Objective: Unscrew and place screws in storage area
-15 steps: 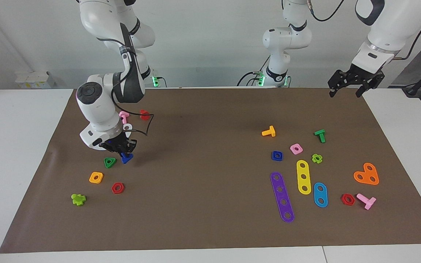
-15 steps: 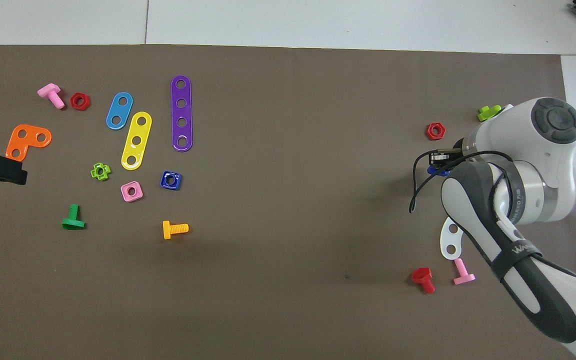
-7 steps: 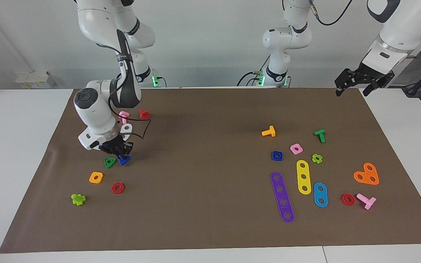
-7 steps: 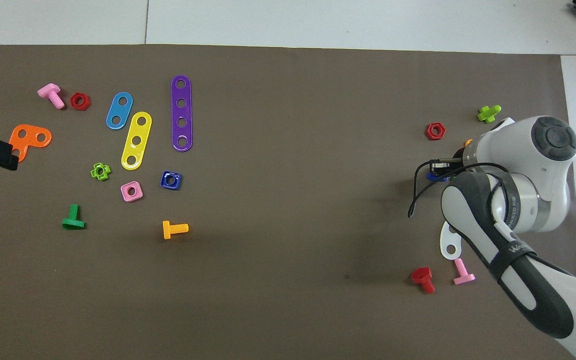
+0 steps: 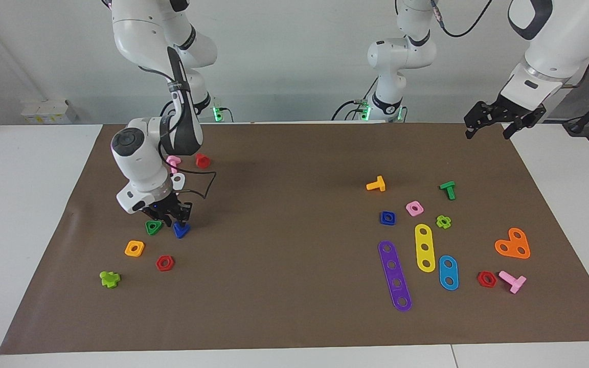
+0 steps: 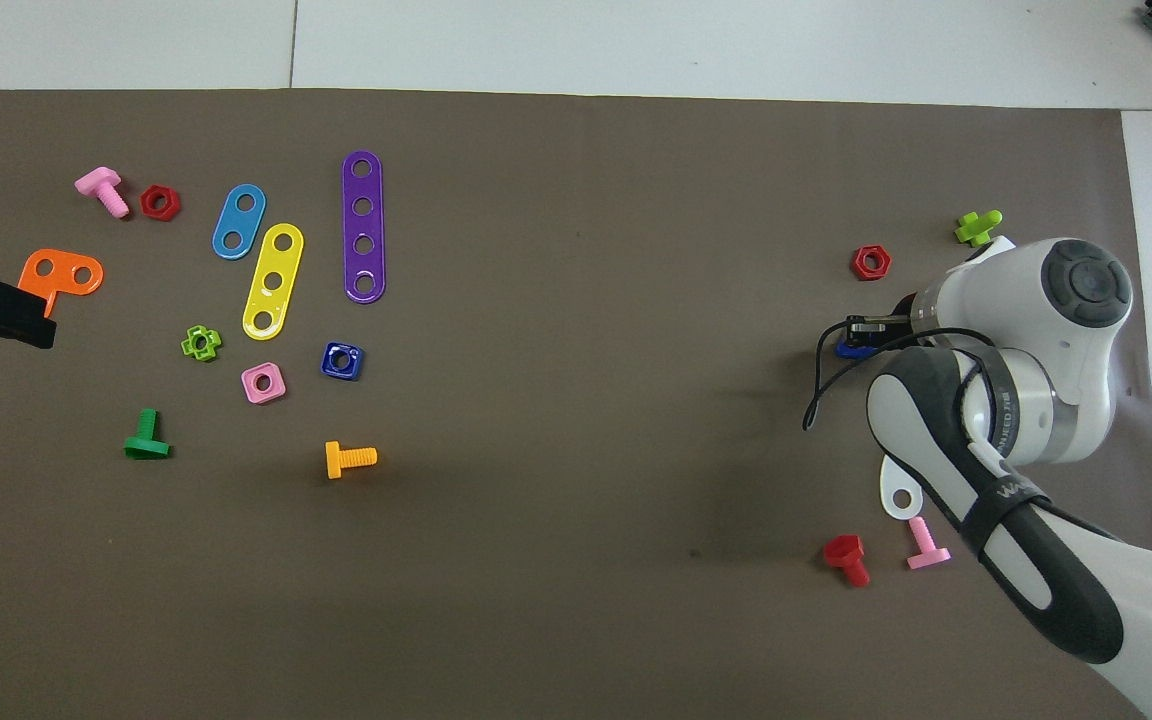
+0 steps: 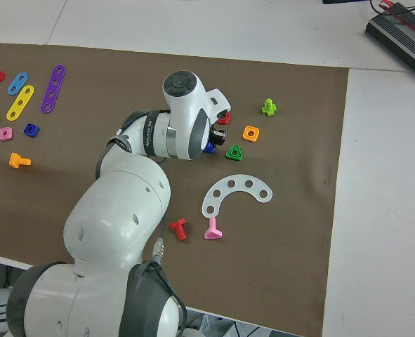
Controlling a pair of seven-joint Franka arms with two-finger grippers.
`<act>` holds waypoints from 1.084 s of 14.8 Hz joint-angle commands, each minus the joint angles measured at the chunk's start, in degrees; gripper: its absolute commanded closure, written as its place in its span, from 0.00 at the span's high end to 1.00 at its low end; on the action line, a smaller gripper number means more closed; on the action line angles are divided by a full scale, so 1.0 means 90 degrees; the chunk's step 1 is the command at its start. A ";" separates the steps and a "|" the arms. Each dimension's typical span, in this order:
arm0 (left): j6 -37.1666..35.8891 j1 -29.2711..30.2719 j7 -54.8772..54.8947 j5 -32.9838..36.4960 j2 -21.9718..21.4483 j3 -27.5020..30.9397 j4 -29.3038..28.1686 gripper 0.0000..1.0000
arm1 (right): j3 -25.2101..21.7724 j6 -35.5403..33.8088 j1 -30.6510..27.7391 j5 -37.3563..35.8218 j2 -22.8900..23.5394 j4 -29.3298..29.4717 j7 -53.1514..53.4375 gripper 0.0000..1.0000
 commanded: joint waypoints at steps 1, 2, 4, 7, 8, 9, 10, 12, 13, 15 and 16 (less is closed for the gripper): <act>0.0222 0.0019 0.0054 0.0041 -0.0232 0.0006 -0.0278 1.00 | 0.0008 -0.0281 -0.0006 0.0115 -0.0277 0.0347 0.0008 1.00; 0.0280 0.0019 0.0054 0.0041 -0.0232 0.0006 -0.0288 1.00 | -0.0021 -0.0544 -0.0045 0.0105 -0.0366 0.0600 0.0008 1.00; 0.0514 0.0097 0.0054 0.0041 -0.0222 0.0006 -0.0308 1.00 | -0.0050 -0.1218 -0.0113 0.0037 -0.0619 0.1089 0.0008 1.00; 0.0740 0.0127 0.0045 0.0041 -0.0232 0.0006 -0.0395 1.00 | -0.0060 -0.2310 -0.0250 0.0017 -0.1175 0.1510 0.0018 1.00; 0.0740 0.0127 0.0054 0.0041 -0.0242 0.0006 -0.0405 1.00 | -0.0070 -0.2827 -0.0270 0.0008 -0.1361 0.1646 0.0134 1.00; 0.0730 0.0127 0.0045 0.0041 -0.0242 0.0006 -0.0415 1.00 | -0.0099 -0.3248 -0.0280 -0.0089 -0.1546 0.1764 0.0338 1.00; 0.0711 0.0127 0.0006 0.0041 -0.0242 0.0006 -0.0415 1.00 | -0.0099 -0.3668 -0.0289 -0.0293 -0.1712 0.1910 0.0398 1.00; 0.0711 0.0146 0.0006 0.0041 -0.0252 0.0006 -0.0435 1.00 | -0.0167 -0.4469 -0.0377 -0.0461 -0.1851 0.2445 0.0389 1.00; 0.0720 0.0146 0.0054 0.0041 -0.0252 0.0006 -0.0435 1.00 | -0.0177 -0.4908 -0.0416 -0.0461 -0.1851 0.2777 0.0379 1.00; 0.0711 0.0146 0.0025 0.0041 -0.0252 0.0006 -0.0435 1.00 | -0.0168 -0.5341 -0.0416 -0.0500 -0.1851 0.3122 0.0360 1.00; 0.0633 0.0146 0.0006 0.0041 -0.0252 0.0006 -0.0435 1.00 | -0.0167 -0.5274 -0.0426 -0.0471 -0.1928 0.2997 0.0408 1.00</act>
